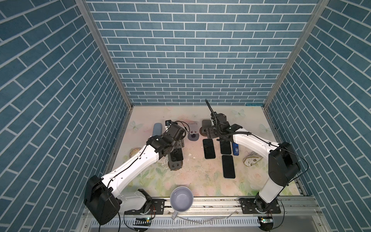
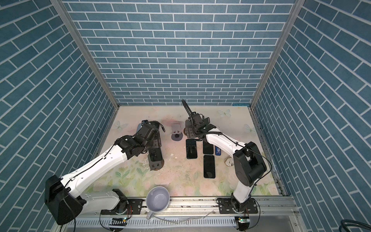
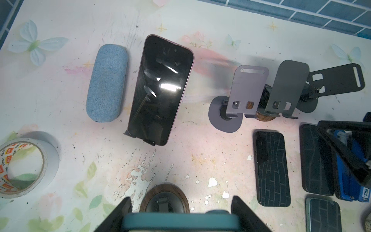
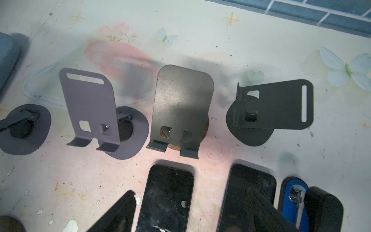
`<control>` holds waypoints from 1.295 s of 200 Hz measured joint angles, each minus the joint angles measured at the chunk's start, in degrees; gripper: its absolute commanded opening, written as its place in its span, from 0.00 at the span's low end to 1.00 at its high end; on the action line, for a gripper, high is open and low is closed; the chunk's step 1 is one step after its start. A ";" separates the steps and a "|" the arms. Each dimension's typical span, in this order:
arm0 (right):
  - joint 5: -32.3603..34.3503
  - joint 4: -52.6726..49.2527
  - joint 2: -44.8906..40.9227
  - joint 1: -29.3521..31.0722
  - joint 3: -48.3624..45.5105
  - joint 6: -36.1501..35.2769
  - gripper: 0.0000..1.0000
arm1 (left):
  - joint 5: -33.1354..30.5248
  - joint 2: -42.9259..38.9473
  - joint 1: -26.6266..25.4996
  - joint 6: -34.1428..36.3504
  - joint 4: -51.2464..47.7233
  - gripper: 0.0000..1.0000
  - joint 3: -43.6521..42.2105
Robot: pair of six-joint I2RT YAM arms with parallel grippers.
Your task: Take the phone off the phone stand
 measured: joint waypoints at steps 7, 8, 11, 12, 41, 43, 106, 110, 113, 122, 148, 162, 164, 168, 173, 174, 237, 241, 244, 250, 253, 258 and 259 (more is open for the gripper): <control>-0.02 0.11 -0.22 -0.11 -0.42 0.00 0.87 | 0.07 0.20 -0.31 0.02 0.04 0.46 0.24; -0.02 0.15 -0.26 -0.13 -0.50 0.02 0.87 | 0.07 0.24 -0.33 0.02 0.07 0.46 0.26; -0.02 0.20 -0.37 -0.17 -0.72 0.00 0.87 | 0.09 0.33 -0.44 0.07 0.07 0.46 0.42; -0.02 0.22 -0.42 -0.17 -0.76 0.00 0.87 | 0.11 0.35 -0.46 0.07 0.07 0.47 0.46; 0.07 0.39 -1.99 -0.66 -1.73 0.02 0.87 | 0.26 2.60 -1.55 0.39 0.83 0.47 2.34; 0.04 0.46 -2.08 -0.70 -1.75 0.02 0.87 | 0.26 2.73 -1.60 0.39 0.90 0.46 2.45; 0.66 2.08 -4.96 -1.53 -4.94 0.07 0.87 | 1.55 8.85 -3.28 1.70 3.26 0.46 6.21; 0.66 2.10 -4.98 -1.62 -5.07 0.07 0.87 | 1.64 9.38 -3.39 1.77 3.43 0.46 6.51; 0.70 2.14 -5.05 -1.66 -5.20 0.07 0.87 | 1.73 9.70 -3.48 1.86 3.54 0.46 6.69; 0.74 2.16 -5.14 -1.84 -5.46 0.07 0.87 | 1.97 10.62 -3.69 1.99 3.96 0.46 7.17; 0.90 2.56 -5.51 -2.23 -6.36 0.35 0.87 | 2.89 13.31 -4.24 2.27 4.94 0.46 8.28; 0.96 2.73 -5.81 -2.47 -6.93 0.46 0.87 | 3.28 14.82 -4.48 2.36 5.66 0.46 8.63; 0.96 2.78 -5.84 -2.51 -7.04 0.46 0.87 | 3.34 15.04 -4.52 2.34 5.73 0.46 8.68; 0.98 2.91 -5.95 -2.60 -7.21 0.48 0.87 | 3.50 15.45 -4.57 2.38 5.86 0.46 8.76; 1.03 2.95 -6.12 -2.71 -7.45 0.48 0.87 | 3.72 16.02 -4.63 2.38 5.95 0.46 8.87; 1.03 2.95 -6.14 -2.73 -7.50 0.48 0.87 | 3.74 16.09 -4.63 2.38 5.95 0.46 8.90; 1.09 3.61 -7.34 -3.91 -9.84 1.03 0.87 | 5.18 21.92 -5.62 2.29 7.82 0.43 10.08; 1.09 3.65 -7.48 -3.96 -10.01 1.16 0.87 | 5.25 22.36 -5.70 2.27 8.04 0.43 10.19; 1.07 3.65 -7.54 -3.98 -10.12 1.33 0.87 | 5.25 22.58 -5.79 2.27 8.15 0.43 10.25; 1.07 3.69 -7.65 -4.04 -10.32 1.51 0.87 | 5.35 23.04 -5.92 2.25 8.44 0.43 10.29; 1.07 3.74 -7.74 -4.09 -10.40 1.53 0.87 | 5.44 23.28 -5.95 2.21 8.50 0.43 10.32; 1.09 3.82 -7.80 -4.15 -10.56 1.55 0.87 | 5.49 23.54 -5.95 2.12 8.63 0.43 10.34; 1.09 3.82 -7.82 -4.15 -10.58 1.55 0.87 | 5.53 23.63 -5.97 2.12 8.70 0.43 10.34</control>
